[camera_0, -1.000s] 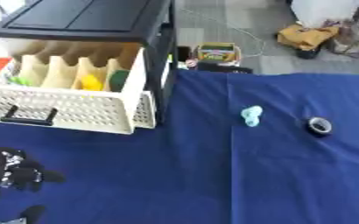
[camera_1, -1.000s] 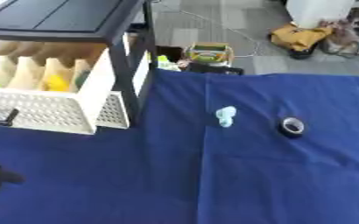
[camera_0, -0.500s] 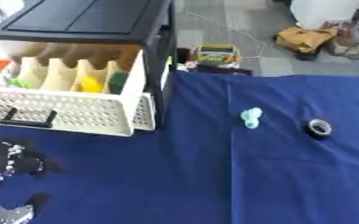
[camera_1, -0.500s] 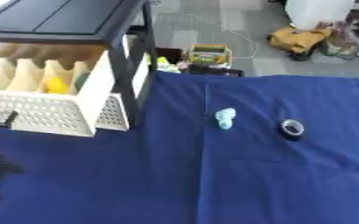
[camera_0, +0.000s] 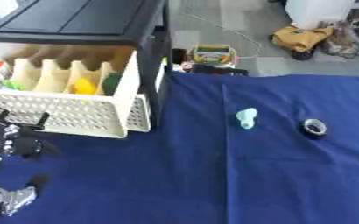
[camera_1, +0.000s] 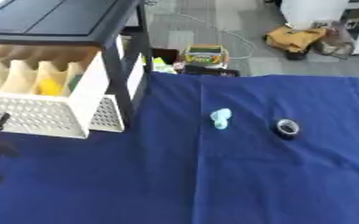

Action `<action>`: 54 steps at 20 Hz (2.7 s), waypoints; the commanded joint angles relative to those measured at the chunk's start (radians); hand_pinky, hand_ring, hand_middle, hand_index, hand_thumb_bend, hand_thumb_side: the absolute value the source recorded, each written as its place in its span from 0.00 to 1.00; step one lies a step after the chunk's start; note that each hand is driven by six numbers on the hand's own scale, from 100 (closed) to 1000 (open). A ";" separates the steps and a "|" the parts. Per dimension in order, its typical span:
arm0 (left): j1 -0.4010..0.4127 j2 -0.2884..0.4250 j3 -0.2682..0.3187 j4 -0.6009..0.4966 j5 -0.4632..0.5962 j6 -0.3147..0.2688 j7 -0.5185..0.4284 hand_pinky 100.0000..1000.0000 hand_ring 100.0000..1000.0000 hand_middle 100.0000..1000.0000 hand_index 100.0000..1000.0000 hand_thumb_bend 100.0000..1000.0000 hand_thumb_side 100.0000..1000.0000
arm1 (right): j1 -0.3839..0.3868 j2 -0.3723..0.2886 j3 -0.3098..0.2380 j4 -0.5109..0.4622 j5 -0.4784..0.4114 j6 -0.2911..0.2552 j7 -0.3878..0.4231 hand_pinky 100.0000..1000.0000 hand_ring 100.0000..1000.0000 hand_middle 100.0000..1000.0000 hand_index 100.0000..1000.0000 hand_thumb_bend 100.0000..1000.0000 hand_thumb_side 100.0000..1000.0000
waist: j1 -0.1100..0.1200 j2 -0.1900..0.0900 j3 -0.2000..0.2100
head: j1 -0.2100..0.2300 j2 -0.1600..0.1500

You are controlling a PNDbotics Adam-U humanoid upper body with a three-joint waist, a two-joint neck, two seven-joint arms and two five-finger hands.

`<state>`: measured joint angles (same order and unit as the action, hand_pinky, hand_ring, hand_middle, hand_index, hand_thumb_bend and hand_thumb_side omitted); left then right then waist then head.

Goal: Pick up objects from table and place into drawer.

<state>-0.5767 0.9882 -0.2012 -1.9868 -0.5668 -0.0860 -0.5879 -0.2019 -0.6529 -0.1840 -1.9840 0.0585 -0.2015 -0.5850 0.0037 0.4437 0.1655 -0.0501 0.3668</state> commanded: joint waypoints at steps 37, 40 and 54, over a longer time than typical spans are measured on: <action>-0.237 -0.160 -0.059 0.194 -0.012 0.074 0.132 0.95 0.54 0.53 0.86 0.00 0.77 | -0.018 0.008 -0.013 -0.016 0.004 0.030 0.012 0.49 0.65 0.39 0.70 0.00 0.93 | -0.001 0.000 -0.018 | -0.011 -0.044; -0.244 -0.164 -0.060 0.206 -0.024 0.075 0.142 0.96 0.57 0.55 0.87 0.00 0.77 | -0.018 0.010 -0.012 -0.016 0.004 0.031 0.013 0.49 0.65 0.39 0.70 0.00 0.93 | -0.001 0.003 -0.020 | -0.010 -0.046; -0.239 -0.141 -0.034 0.188 -0.118 0.082 0.111 0.69 0.50 0.47 0.76 0.00 0.75 | -0.015 0.025 -0.012 -0.016 0.009 0.035 0.024 0.49 0.65 0.39 0.70 0.00 0.94 | -0.006 0.015 -0.019 | -0.009 -0.054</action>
<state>-0.8158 0.8096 -0.2503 -1.7970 -0.6744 -0.0077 -0.4650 -0.2113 -0.6131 -0.1845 -1.9840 0.0597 -0.1668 -0.5633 0.0006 0.4758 0.1454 -0.0599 0.3235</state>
